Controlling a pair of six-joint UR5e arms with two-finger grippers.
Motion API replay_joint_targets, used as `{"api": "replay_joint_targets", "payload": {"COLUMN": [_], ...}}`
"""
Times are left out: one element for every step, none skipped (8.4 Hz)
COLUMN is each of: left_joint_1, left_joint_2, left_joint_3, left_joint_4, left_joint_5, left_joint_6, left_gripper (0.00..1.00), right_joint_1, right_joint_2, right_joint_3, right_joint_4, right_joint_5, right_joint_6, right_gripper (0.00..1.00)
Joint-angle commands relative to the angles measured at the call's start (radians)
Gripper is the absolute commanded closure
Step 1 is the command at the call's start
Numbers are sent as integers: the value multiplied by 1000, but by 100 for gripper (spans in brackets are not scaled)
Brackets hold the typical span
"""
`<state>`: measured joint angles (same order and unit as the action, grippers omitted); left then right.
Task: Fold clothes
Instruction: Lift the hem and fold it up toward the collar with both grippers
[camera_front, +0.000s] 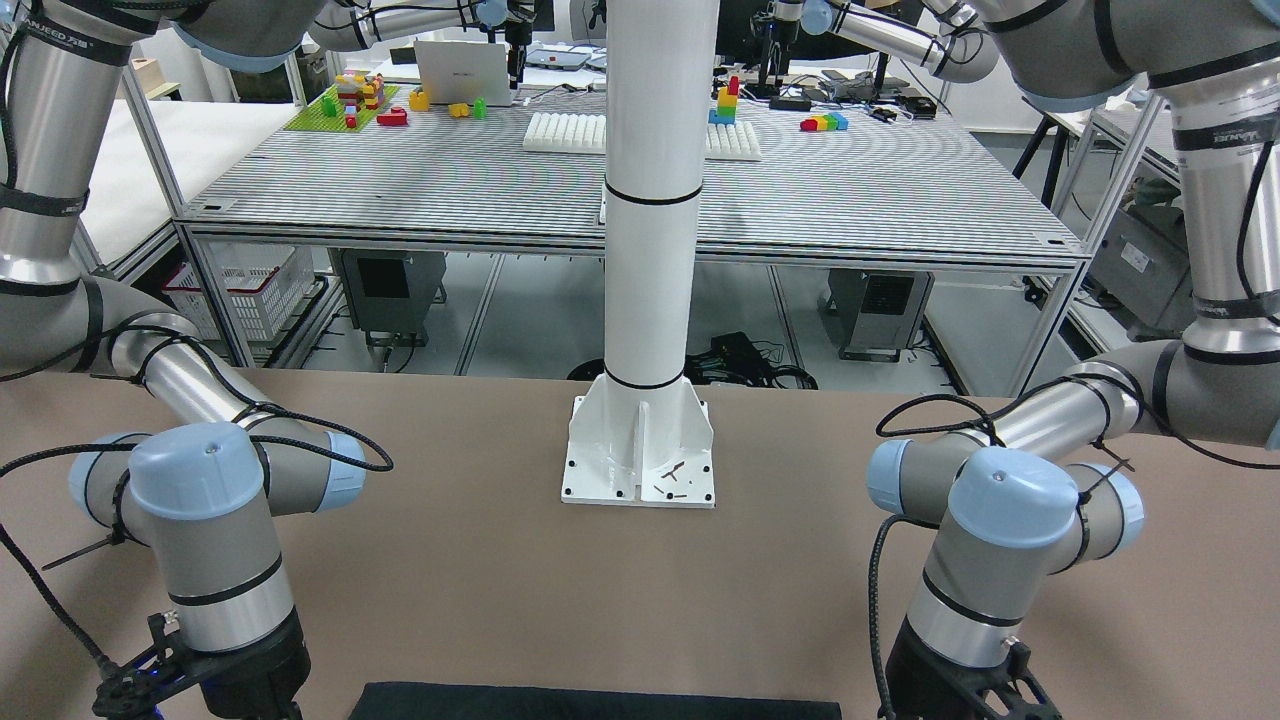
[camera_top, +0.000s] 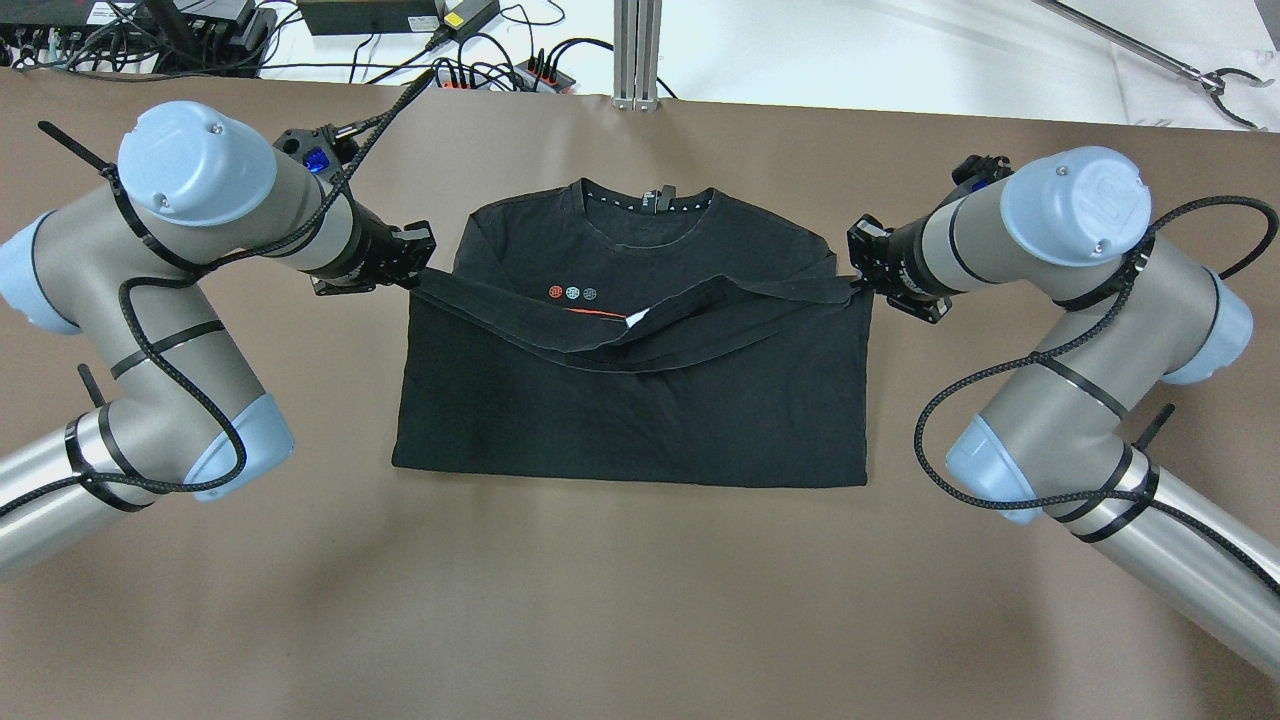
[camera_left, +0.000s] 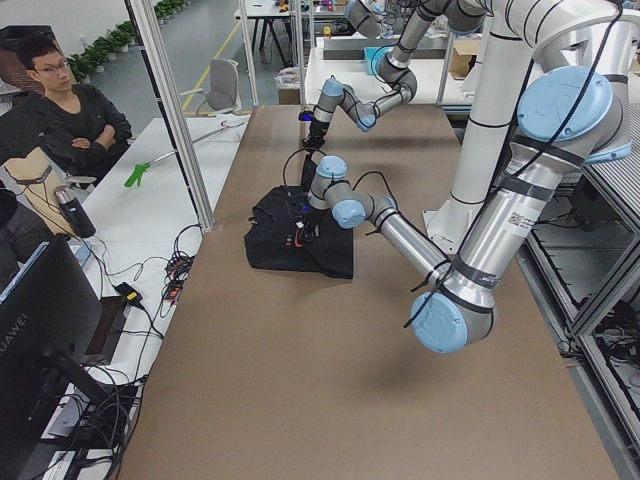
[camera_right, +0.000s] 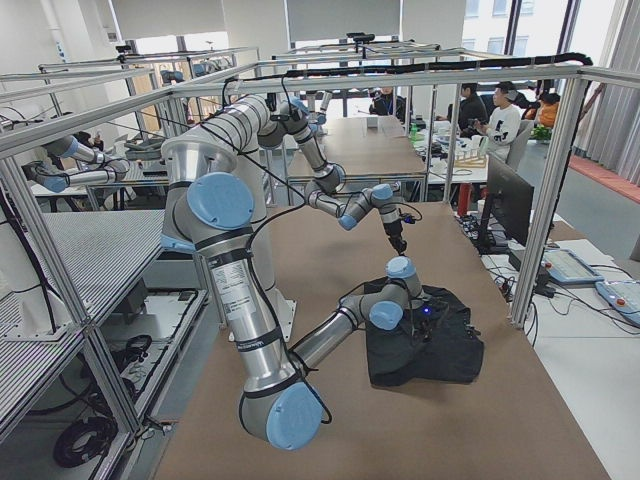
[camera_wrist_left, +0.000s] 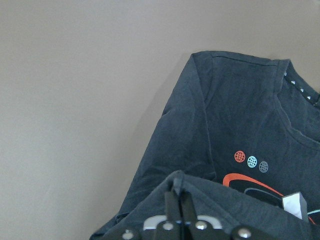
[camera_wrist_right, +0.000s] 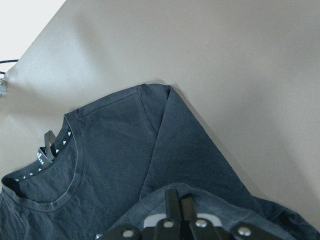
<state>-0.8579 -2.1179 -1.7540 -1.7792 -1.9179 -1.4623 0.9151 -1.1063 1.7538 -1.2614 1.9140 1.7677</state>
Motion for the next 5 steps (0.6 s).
{"api": "replay_joint_targets", "payload": {"left_joint_1": [-47, -49, -49, -50, -61], "left_joint_2": [-8, -58, -114, -128, -161], "left_joint_3": [45, 112, 189, 236, 322], "left_joint_4": [0, -2, -5, -35, -92], "left_joint_5": [-9, -9, -7, -6, -6], "left_joint_6": [46, 57, 59, 66, 68], "left_gripper": [100, 100, 100, 100, 100], "right_joint_1": [22, 27, 27, 27, 28], "right_joint_2": [17, 23, 31, 66, 75], "right_joint_3": [-42, -65, -80, -142, -221], "right_joint_4": [5, 13, 16, 36, 112], "right_joint_5": [10, 8, 7, 2, -4], "right_joint_6": [-34, -60, -66, -68, -77], "right_gripper": [100, 100, 100, 100, 100]}}
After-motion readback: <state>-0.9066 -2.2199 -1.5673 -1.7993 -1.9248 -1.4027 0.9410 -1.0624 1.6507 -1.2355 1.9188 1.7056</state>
